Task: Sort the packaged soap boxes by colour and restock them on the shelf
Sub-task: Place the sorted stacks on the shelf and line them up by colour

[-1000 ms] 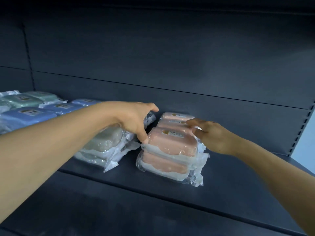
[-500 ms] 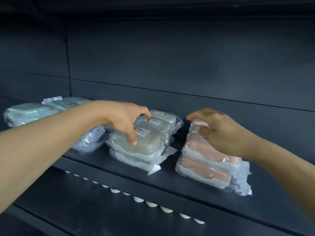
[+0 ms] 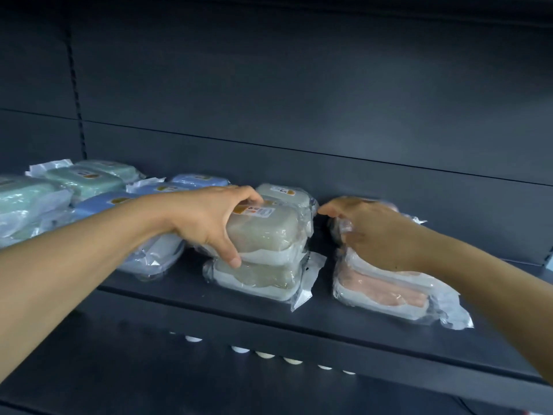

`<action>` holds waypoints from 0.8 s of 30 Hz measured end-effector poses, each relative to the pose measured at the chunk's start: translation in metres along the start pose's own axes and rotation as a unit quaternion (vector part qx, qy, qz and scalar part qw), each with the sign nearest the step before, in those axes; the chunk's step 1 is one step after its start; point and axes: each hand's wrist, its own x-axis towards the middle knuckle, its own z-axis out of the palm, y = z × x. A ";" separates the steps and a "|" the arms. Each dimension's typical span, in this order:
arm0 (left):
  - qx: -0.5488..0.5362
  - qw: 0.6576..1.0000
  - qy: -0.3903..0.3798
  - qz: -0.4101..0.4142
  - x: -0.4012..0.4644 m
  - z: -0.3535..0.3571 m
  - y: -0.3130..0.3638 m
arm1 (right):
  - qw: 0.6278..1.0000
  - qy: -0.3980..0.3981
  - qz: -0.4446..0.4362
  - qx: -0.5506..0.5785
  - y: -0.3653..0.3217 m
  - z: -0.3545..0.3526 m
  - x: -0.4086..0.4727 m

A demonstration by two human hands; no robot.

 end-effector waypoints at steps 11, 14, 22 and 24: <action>0.036 0.999 -0.020 0.005 0.015 0.022 -0.001 | 0.998 -0.064 0.001 0.026 0.027 -0.002 0.049; 0.040 0.998 -0.039 -0.005 0.018 0.021 -0.002 | 0.996 -0.089 -0.014 0.023 0.028 -0.001 0.071; 0.034 0.998 -0.049 -0.014 0.014 0.021 -0.002 | 0.979 -0.176 -0.089 0.047 0.028 0.003 0.125; 0.032 0.998 -0.049 -0.017 0.010 0.018 -0.001 | 0.974 -0.197 -0.093 0.064 0.029 0.000 0.131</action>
